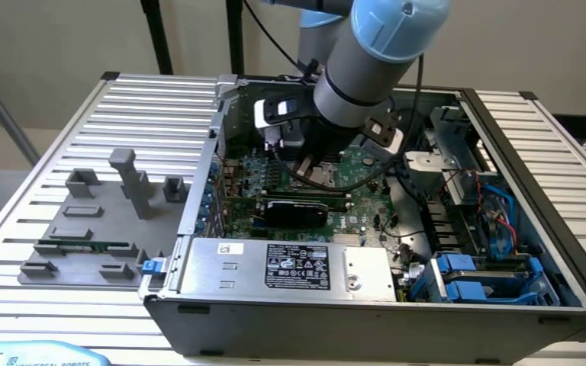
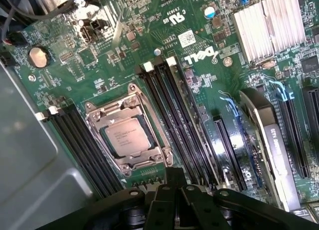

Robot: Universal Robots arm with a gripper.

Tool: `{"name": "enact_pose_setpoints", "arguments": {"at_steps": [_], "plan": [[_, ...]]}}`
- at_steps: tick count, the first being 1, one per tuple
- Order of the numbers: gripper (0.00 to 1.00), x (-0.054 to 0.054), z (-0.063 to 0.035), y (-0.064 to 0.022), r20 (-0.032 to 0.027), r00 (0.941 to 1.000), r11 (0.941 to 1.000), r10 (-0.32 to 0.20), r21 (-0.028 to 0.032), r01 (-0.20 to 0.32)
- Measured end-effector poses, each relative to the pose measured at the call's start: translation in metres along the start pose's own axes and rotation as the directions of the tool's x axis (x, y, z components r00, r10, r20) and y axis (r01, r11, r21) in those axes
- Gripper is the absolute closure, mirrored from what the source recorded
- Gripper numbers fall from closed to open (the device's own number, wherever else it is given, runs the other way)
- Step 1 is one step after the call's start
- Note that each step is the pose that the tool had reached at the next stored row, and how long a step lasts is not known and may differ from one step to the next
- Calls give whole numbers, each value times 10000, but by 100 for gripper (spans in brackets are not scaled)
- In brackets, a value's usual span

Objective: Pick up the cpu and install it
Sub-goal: 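Install the second cpu locking lever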

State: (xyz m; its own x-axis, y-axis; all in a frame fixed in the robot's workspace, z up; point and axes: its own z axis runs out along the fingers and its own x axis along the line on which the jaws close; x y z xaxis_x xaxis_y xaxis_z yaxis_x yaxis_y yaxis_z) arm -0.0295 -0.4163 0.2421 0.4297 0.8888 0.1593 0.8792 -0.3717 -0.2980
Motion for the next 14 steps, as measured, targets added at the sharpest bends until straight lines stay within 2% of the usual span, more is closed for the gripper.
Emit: {"name": "enact_pose_setpoints", "arguments": {"at_steps": [6, 14], "plan": [[89, -33, 49, -65, -3, 10000, 10000, -3, -15, 3], [89, -54, 116, -92, -34, 10000, 10000, -28, -88, 27]]}}
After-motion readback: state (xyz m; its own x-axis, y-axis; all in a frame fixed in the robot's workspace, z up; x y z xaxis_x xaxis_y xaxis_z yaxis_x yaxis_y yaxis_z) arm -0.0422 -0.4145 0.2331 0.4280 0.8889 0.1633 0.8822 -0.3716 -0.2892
